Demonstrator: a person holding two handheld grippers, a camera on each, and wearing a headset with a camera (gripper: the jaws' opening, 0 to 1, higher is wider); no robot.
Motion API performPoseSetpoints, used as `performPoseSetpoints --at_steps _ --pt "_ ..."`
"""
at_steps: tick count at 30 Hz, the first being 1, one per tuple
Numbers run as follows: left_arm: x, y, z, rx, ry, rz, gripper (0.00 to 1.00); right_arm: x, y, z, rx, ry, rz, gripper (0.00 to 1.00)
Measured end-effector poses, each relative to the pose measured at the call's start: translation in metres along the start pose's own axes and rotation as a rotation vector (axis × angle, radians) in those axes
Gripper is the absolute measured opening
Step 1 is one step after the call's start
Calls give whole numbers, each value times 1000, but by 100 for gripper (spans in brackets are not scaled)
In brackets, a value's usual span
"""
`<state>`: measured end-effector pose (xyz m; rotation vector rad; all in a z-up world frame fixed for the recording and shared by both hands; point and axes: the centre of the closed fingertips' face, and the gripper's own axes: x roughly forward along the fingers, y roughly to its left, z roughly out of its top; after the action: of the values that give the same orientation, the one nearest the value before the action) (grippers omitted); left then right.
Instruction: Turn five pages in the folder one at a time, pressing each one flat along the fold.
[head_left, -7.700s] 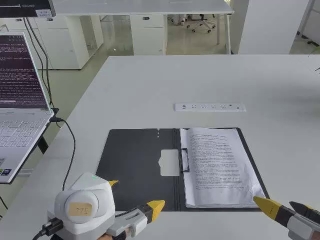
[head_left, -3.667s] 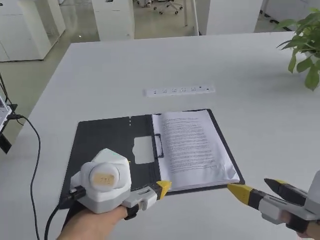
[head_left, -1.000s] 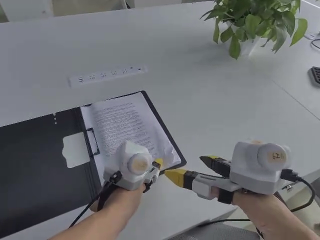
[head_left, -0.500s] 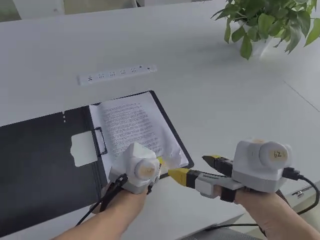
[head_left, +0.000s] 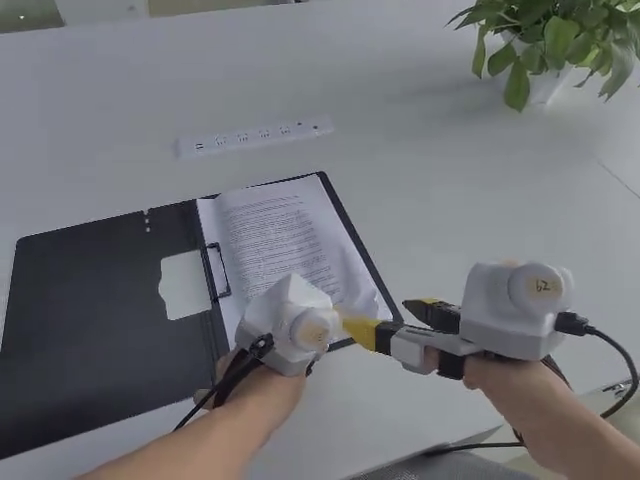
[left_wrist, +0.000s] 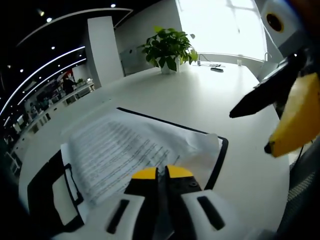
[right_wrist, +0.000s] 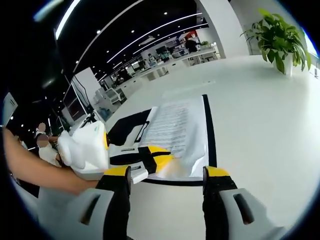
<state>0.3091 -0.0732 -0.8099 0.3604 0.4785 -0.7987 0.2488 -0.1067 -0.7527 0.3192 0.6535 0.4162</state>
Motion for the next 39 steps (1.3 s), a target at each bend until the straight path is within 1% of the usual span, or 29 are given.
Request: performPoseSetpoints --at_steps 3,5,6,7,10,12,15,18,20,21,25,27,29,32,34,36,39 --pt "0 0 0 0 1 -2 3 7 -6 1 18 2 -20 48" --pt "-1 0 0 -5 1 -1 3 12 -11 1 33 8 -40 41" --pt "-1 0 -1 -10 2 1 3 14 -16 1 41 10 -58 39" --pt "-1 -1 -1 -12 2 2 3 16 -18 0 48 12 -66 37" --pt "-1 -1 -1 -19 4 4 3 22 -27 -4 52 34 -92 29" --pt "-1 -1 -1 -19 4 4 3 25 -30 -6 59 39 -98 25" --pt "-1 -1 -1 -24 3 6 3 29 -35 -10 63 62 -118 22" --pt "-1 0 0 -28 1 8 3 31 -36 -12 60 74 -122 18" --pt "-1 0 0 -26 0 9 3 32 -38 -13 62 77 -133 16" --pt "-1 0 0 -26 -1 10 3 34 -39 -13 65 80 -135 13" --pt "-1 0 1 -31 -1 7 3 34 -45 -16 56 93 -161 5" --pt "0 0 1 -33 -2 7 3 33 -48 -14 60 88 -168 1" --pt "0 0 1 -41 -2 8 3 32 -50 -14 75 88 -172 0" --pt "-1 0 1 -50 -4 7 3 31 -50 -15 104 80 -170 0" --pt "-1 1 1 -58 -3 6 3 31 -49 -13 164 57 -161 0" --pt "0 1 1 -90 -7 7 3 30 -48 -12 221 35 -150 0" --pt "0 1 1 -110 -10 11 3 27 -48 -10 242 18 -137 0"
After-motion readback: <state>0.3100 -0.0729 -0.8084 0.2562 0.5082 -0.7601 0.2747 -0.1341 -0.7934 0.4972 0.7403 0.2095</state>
